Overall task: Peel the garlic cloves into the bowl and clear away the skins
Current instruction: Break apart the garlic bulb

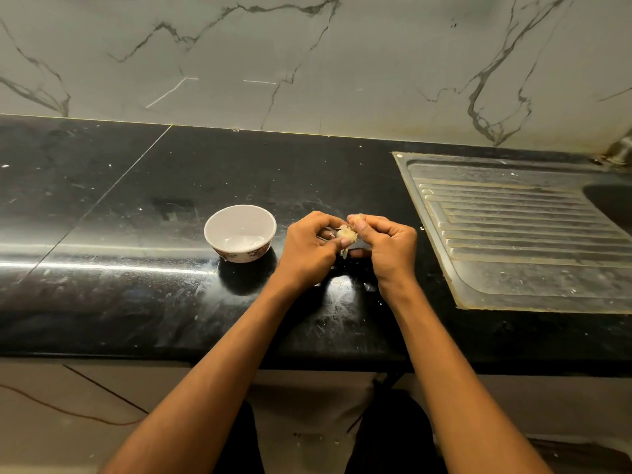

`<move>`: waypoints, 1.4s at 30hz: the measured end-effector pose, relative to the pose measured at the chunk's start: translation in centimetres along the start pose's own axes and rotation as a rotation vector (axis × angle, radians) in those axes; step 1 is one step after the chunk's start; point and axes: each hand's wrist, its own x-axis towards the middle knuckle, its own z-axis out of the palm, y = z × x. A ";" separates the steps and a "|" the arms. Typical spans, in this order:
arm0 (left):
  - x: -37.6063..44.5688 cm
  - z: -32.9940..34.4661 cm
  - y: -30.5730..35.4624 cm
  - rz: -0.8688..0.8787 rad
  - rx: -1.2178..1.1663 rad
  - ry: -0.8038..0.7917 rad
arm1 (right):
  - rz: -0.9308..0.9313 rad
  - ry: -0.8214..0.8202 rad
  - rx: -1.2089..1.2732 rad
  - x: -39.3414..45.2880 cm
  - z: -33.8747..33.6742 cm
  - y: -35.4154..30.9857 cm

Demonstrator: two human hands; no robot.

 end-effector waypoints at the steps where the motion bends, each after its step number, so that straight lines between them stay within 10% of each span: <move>1: 0.0 0.0 0.1 -0.022 -0.007 -0.003 | 0.007 0.029 0.015 0.0 0.0 0.0; 27: 0.2 -0.2 0.1 -0.031 -0.101 0.102 | -0.117 0.187 -0.208 0.0 -0.5 0.8; 42: 0.2 -0.4 -0.1 0.063 -0.087 0.181 | -0.144 -0.099 -0.393 3.1 0.2 0.0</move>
